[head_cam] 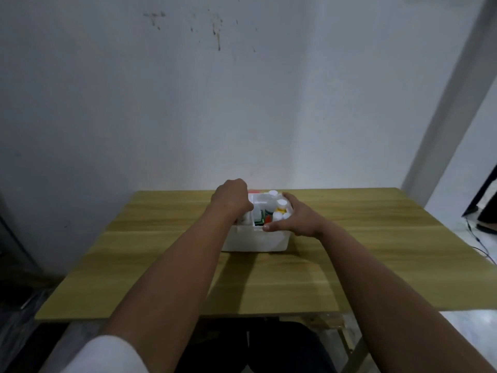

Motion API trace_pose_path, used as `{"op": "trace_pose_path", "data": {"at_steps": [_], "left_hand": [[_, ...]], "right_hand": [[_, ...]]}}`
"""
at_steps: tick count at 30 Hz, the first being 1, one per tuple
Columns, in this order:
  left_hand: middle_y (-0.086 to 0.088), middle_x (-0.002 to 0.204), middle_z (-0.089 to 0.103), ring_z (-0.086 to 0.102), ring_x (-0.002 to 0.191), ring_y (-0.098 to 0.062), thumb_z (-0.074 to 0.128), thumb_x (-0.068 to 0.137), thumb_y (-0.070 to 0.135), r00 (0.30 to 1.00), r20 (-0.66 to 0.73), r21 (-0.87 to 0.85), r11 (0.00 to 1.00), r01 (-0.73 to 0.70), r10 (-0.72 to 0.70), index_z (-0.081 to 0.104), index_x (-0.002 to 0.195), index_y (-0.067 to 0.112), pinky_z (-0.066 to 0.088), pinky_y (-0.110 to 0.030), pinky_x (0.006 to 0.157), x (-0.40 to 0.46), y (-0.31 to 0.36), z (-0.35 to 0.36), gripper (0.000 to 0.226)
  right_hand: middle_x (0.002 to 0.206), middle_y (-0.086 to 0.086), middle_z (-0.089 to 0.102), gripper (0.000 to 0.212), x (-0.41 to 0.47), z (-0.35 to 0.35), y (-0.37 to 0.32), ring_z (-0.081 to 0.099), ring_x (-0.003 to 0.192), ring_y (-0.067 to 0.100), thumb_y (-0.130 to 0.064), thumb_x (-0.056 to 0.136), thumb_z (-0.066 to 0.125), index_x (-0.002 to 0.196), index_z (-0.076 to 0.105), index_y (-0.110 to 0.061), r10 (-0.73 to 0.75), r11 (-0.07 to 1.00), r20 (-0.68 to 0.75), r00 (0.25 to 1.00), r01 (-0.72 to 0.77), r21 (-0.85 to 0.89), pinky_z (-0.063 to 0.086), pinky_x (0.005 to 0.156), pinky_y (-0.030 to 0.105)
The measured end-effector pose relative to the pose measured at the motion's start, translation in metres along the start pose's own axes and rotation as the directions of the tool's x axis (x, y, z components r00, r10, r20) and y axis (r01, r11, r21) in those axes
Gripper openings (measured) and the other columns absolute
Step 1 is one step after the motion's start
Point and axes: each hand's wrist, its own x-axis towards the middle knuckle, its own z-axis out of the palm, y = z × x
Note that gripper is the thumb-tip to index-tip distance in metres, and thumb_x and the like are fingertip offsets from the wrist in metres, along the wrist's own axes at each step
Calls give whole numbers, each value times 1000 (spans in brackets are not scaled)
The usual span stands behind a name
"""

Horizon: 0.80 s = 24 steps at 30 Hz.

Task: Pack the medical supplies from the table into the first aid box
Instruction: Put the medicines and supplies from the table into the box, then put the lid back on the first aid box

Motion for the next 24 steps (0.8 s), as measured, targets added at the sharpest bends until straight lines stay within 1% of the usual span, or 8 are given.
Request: {"op": "trace_pose_path", "data": {"at_steps": [3,6,8,12,14,17,21,24], "left_hand": [[-3,84,65,62,76,-25,71,86,35,998,-60,48,998,37,-34,55,76,18,44,-30,63,7,-5,-1,24],[-1,83,72,66,73,-21,64,90,44,981,-178,-26,996,80,-84,72,86,16,52,-30,65,20,-28,-3,29],[-2,95,74,67,81,-21,60,94,49,967,-195,-148,980,133,-161,75,99,16,54,-33,73,30,-47,-3,37],[-11,114,72,68,91,-26,58,94,65,944,49,-424,849,315,-326,68,122,7,57,-39,84,48,-85,12,65],[-11,107,74,69,89,-29,56,86,78,891,256,-557,696,453,-375,69,120,6,58,-41,85,53,-95,24,80],[-12,102,78,73,96,-32,45,68,99,834,466,-604,583,543,-295,72,115,15,56,-42,91,58,-99,34,100],[-9,120,72,67,110,-32,41,57,106,850,464,-679,516,521,-248,64,126,14,50,-52,105,69,-95,26,117],[-8,129,65,59,121,-34,41,58,106,862,442,-701,505,504,-248,57,137,14,42,-57,112,70,-89,14,122]], "right_hand": [[147,-5,52,143,4,-5,-2,55,127,19,-64,44,96,159,21,-24,22,996,11,1000,-21,-86,51,104,41],[142,2,54,118,12,-13,-5,58,118,24,-64,62,87,156,27,-26,83,996,4,997,-82,-44,55,80,34],[143,4,55,111,17,-17,-7,60,117,28,-82,62,73,152,37,-28,160,985,-41,986,-157,71,56,75,39],[120,0,65,75,35,-19,3,63,103,23,-89,73,53,114,62,-26,300,915,-83,950,-261,308,52,98,52],[122,8,68,91,48,-17,15,65,107,32,-91,73,49,124,64,-16,357,889,-84,930,-311,337,51,100,49],[131,29,63,108,65,-17,24,65,97,37,-92,70,51,126,65,-2,393,844,-74,917,-327,425,47,81,41],[112,14,73,92,72,-27,9,67,95,31,-92,73,49,108,71,-10,395,832,-53,917,-332,444,52,85,42],[110,6,75,92,69,-33,-4,69,102,28,-93,72,48,112,70,-13,386,847,-88,918,-315,428,56,86,43]]}}
